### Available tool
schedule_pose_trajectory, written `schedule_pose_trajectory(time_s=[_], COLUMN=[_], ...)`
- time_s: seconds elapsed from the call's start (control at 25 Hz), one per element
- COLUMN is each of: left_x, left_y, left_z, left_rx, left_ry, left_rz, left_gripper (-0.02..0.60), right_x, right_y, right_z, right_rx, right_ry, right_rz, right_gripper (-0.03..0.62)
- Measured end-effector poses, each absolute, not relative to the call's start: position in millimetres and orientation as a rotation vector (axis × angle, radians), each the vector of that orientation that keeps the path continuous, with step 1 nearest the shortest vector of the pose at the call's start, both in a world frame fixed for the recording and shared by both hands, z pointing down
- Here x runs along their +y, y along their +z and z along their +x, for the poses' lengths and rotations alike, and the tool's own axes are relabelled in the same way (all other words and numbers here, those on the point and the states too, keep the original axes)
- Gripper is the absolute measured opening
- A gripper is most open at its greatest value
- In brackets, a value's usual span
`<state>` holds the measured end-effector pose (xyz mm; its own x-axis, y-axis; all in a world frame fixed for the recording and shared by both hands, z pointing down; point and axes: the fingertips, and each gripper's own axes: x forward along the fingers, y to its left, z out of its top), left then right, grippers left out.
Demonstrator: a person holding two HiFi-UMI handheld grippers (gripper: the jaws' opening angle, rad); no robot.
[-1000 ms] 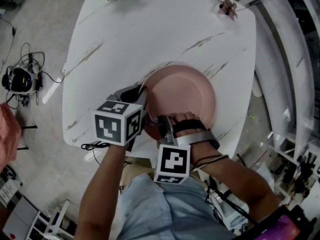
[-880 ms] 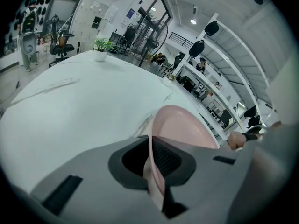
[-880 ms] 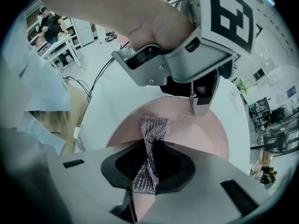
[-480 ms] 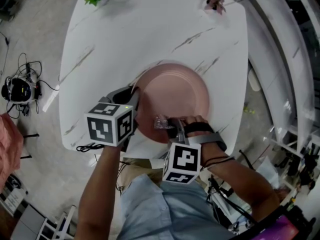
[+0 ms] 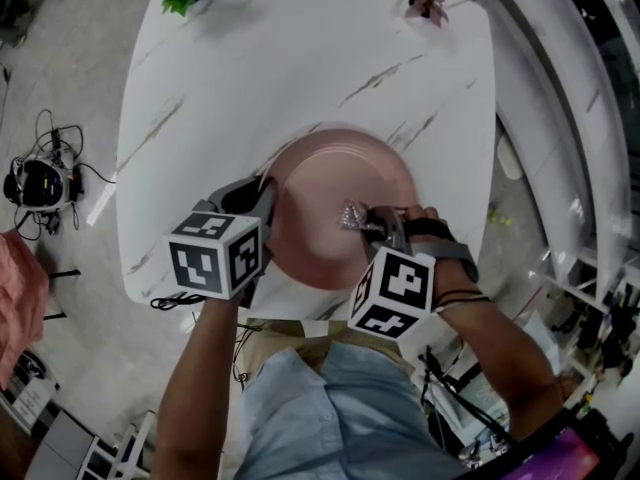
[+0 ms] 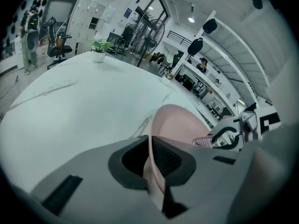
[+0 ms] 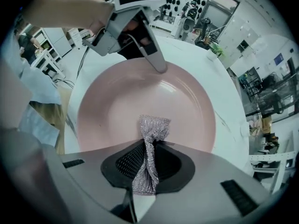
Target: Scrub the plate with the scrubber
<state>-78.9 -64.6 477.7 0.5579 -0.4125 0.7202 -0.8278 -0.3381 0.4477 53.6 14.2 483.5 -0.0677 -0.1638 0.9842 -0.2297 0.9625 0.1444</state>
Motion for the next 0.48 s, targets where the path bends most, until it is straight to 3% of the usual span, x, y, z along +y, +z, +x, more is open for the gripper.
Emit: schedule_pose_trajectory(time_s=[0.48], left_x=[-65], left_y=[478], left_z=[-79], left_rx=[-0.992], left_ry=[0.631], left_rz=[1.950], left_gripper=[0.021], right_x=[-51], right_y=[484], right_z=[47], right_rx=[-1.630], right_ry=[0.021], right_rz=[0.391], right_gripper=[0.075])
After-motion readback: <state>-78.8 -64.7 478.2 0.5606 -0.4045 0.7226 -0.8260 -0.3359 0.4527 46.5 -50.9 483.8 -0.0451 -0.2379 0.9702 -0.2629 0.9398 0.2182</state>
